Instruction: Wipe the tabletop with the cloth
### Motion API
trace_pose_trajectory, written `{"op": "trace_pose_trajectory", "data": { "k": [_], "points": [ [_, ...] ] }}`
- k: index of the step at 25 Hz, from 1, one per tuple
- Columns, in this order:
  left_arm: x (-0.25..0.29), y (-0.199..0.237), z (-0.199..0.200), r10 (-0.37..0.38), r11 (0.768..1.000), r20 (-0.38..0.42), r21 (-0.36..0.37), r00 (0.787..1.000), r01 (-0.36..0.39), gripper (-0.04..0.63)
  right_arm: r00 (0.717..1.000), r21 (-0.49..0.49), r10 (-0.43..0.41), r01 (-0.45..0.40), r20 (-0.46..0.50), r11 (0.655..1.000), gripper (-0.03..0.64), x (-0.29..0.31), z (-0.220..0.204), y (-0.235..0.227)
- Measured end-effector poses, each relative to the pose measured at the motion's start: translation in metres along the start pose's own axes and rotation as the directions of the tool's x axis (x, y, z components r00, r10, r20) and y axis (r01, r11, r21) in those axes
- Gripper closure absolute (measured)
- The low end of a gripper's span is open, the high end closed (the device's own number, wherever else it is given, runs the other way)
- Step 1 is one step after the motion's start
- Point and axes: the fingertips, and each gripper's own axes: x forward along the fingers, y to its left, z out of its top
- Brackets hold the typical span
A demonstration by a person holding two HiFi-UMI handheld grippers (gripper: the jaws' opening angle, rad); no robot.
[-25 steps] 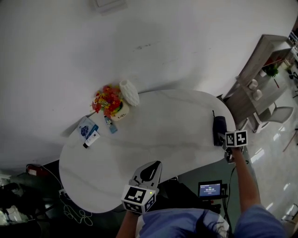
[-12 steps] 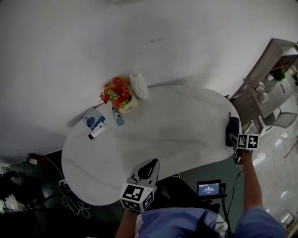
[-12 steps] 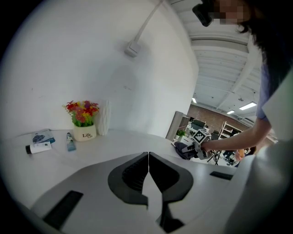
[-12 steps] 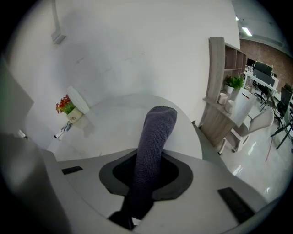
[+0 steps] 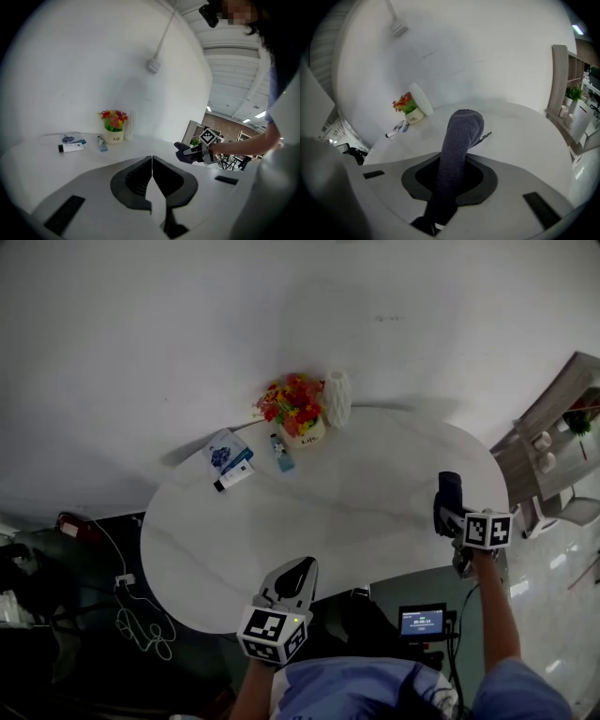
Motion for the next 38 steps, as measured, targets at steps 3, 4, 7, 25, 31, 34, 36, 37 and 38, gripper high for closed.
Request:
{"op": "trace_pose_trajectory", "data": {
  "k": [3, 4, 7, 25, 31, 34, 36, 37, 38],
  "points": [
    [-0.034, 0.027, -0.008, 0.033, 0.999, 0.015, -0.022, 0.999, -0.033, 0.578, 0.998, -0.036, 0.057, -0.058, -0.016, 0.998, 0.546, 0.016, -0.005, 0.064],
    [-0.046, 0.035, -0.010, 0.042, 0.999, 0.020, -0.028, 0.999, -0.042, 0.580, 0.997, -0.048, 0.076, -0.077, -0.023, 0.996, 0.546, 0.021, -0.009, 0.086],
    [-0.083, 0.060, -0.018, 0.070, 0.997, 0.036, -0.038, 0.997, -0.069, 0.578, 0.989, -0.096, 0.138, -0.142, -0.046, 0.985, 0.546, 0.037, -0.020, 0.154],
    [-0.295, 0.196, -0.104, 0.340, 0.931, 0.077, -0.170, 0.937, -0.323, 0.578, 0.814, -0.283, 0.472, -0.567, -0.339, 0.774, 0.546, 0.112, -0.176, 0.530],
    [-0.342, 0.218, -0.125, 0.434, 0.884, 0.080, -0.230, 0.897, -0.407, 0.578, 0.679, -0.302, 0.540, -0.719, -0.497, 0.626, 0.546, 0.117, -0.249, 0.625],
    [-0.356, 0.220, -0.135, 0.459, 0.867, 0.070, -0.255, 0.886, -0.429, 0.578, 0.613, -0.300, 0.551, -0.776, -0.567, 0.554, 0.546, 0.113, -0.283, 0.656],
    [-0.364, 0.220, -0.141, 0.471, 0.858, 0.065, -0.265, 0.880, -0.440, 0.578, 0.577, -0.299, 0.548, -0.803, -0.606, 0.515, 0.546, 0.110, -0.304, 0.672],
    [-0.367, 0.220, -0.145, 0.477, 0.854, 0.062, -0.271, 0.877, -0.445, 0.578, 0.561, -0.296, 0.545, -0.814, -0.624, 0.499, 0.546, 0.109, -0.314, 0.678],
    [-0.370, 0.220, -0.148, 0.482, 0.849, 0.057, -0.276, 0.874, -0.450, 0.578, 0.547, -0.293, 0.541, -0.823, -0.639, 0.486, 0.546, 0.108, -0.323, 0.684]
  ]
}}
